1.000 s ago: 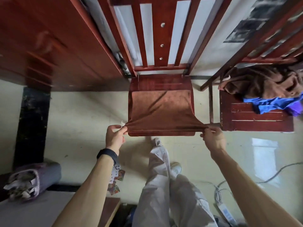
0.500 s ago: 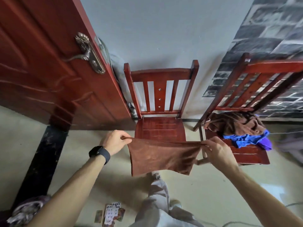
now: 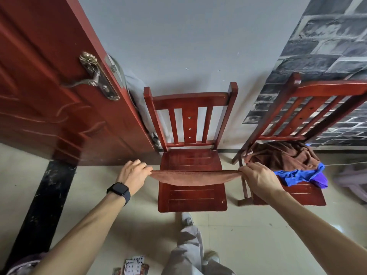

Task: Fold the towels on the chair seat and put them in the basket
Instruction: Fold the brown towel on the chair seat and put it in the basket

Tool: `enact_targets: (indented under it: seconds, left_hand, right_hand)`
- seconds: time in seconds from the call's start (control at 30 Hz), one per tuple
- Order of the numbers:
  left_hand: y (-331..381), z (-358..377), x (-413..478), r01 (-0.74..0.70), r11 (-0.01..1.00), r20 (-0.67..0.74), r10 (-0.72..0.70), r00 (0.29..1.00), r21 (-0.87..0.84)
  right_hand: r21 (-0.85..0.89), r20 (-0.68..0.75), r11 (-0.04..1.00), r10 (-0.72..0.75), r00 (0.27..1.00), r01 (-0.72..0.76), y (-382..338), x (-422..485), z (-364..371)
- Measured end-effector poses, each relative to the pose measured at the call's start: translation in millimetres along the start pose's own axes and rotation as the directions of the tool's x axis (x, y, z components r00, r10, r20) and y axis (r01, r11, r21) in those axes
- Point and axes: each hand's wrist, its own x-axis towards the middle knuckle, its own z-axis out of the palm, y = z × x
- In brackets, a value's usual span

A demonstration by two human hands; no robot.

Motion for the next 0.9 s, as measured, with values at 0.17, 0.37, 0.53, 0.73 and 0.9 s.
enact_targets:
  seconds: [0.17,0.37,0.53,0.73,0.9]
  left_hand:
    - [-24,19,61,0.15,0.987,0.074,-0.146,0.987,-0.052]
    - [-49,35,112,0.218,0.971,0.049,-0.215,0.975,-0.095]
    - [-56,39,124,0.194,0.974,-0.026,-0.198,0.98,-0.12]
    - [-36,69,93,0.174,0.978,-0.024,-0.178,0.984,-0.117]
    - [-1,119,37,0.157,0.984,0.144,-0.143,0.979,-0.09]
  right_hand:
    - [-0.099,0.117,0.992,0.085,0.989,-0.073,13,65,21]
    - [-0.161,0.185,0.982,0.128,0.974,-0.099,26,116,34]
    - [-0.168,0.113,0.98,0.127,0.985,-0.107,32,127,42]
    - [-0.201,0.145,0.973,0.146,0.979,-0.115,27,94,76]
    - [-0.183,0.278,0.977,0.16,0.947,-0.111,16,32,131]
